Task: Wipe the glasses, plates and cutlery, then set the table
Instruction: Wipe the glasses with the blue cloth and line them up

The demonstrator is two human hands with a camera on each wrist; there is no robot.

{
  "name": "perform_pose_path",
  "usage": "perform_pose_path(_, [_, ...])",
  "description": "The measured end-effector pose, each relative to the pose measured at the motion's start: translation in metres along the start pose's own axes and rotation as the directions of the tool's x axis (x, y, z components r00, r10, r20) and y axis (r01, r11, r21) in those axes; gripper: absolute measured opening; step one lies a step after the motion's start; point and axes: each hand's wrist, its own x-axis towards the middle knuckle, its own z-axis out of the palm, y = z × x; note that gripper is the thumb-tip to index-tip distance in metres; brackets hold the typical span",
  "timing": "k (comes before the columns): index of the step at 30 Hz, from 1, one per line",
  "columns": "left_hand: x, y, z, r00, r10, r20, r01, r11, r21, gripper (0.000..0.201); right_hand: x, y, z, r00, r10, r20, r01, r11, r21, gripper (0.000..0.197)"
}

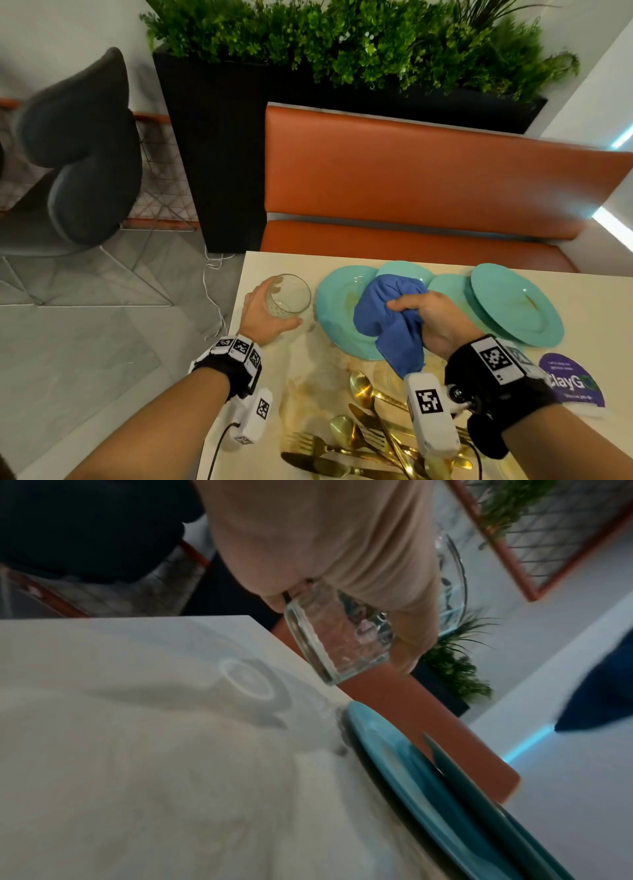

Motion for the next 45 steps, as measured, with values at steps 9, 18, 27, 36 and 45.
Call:
perform_pose_path(9, [0.035,-0.014,0.004,0.984,-0.167,-0.070,0.163,0.985,-0.050,0.092,0.021,0.019,0.007,0.994,0.114,-0.004,-0.114,0.994,0.004,0.019])
perform_pose_path(18, [0.076,0.000,0.005,0.951,-0.307,-0.050,0.309,0.949,0.057,0.108,0.020,0.035,-0.003,0.993,0.117,-0.027,-0.117,0.993,0.009,0.025])
perform_pose_path(27, [0.061,0.011,0.002,0.920,-0.364,-0.142,0.386,0.903,0.189,0.123,-0.010,0.042,-0.006,0.986,0.143,0.085,-0.151,0.984,0.095,0.017])
perform_pose_path(36, [-0.051,0.056,0.049,0.986,0.050,-0.162,-0.039,0.997,0.068,0.088,-0.057,0.053,-0.027,0.988,0.154,0.009,-0.152,0.967,0.205,0.017])
perform_pose_path(45, [-0.176,0.112,0.162,0.817,0.269,0.510,-0.298,0.954,-0.027,0.046,-0.128,0.031,-0.145,0.944,-0.125,-0.304,0.198,0.955,0.221,0.015])
